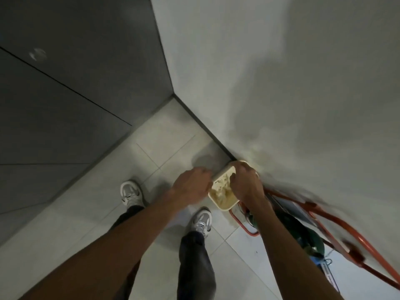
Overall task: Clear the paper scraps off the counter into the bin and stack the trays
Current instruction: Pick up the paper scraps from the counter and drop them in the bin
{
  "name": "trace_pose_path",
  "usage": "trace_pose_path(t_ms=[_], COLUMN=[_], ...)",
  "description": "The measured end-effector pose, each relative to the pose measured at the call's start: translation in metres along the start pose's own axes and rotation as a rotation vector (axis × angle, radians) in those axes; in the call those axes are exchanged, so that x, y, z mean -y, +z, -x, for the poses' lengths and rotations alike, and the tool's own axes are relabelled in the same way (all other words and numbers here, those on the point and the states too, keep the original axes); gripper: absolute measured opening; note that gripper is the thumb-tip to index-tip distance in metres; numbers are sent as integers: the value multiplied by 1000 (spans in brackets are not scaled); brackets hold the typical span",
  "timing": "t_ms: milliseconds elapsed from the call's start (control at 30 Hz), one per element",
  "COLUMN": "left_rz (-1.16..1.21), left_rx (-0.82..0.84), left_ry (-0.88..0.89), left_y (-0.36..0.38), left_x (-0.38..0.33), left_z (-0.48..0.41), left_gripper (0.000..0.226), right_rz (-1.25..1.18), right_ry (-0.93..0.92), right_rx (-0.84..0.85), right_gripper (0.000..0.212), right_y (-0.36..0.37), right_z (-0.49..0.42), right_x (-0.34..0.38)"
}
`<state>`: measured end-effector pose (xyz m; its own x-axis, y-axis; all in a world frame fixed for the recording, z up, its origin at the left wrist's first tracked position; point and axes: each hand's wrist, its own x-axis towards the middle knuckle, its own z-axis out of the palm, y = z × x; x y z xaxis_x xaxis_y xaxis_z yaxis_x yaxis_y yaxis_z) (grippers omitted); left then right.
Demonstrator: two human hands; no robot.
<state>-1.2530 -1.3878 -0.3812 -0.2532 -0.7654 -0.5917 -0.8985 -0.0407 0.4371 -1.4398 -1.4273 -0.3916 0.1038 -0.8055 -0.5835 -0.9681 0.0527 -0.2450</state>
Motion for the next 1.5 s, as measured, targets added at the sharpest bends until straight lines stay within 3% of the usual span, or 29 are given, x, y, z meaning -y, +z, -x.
trace_pose_path(t_ms=[167,367,533,733,933,1200,1500], left_rz=[93,330,510,534,515,316,144], left_rx=[-174,-501,-705,-863,-917,-962,-864], left_ry=[-4,-58,-53,-74,-202,-271,-374], left_y=[-157,-323,-411,-474,-534,-658,-792], left_x=[21,43,83,156,221,321,413], left_z=[115,246,320,352,321,201,29], left_gripper=[43,33,30,21,20,25,56], right_rz=[-215,-428,-517,-555,-436,-212,43], right_ry=[-179,-361,-440,-518,-581,-636,-759], right_rx=[-141,-383,-492,-530,-465,-403,-483], right_gripper=[39,31,29,28,29,37,62], right_y=[-119,-233,-300,-336,-361,-396,-435], right_z=[76,144,166,149,95,-55,-260], right_x=[113,271,391,487,554,646,792])
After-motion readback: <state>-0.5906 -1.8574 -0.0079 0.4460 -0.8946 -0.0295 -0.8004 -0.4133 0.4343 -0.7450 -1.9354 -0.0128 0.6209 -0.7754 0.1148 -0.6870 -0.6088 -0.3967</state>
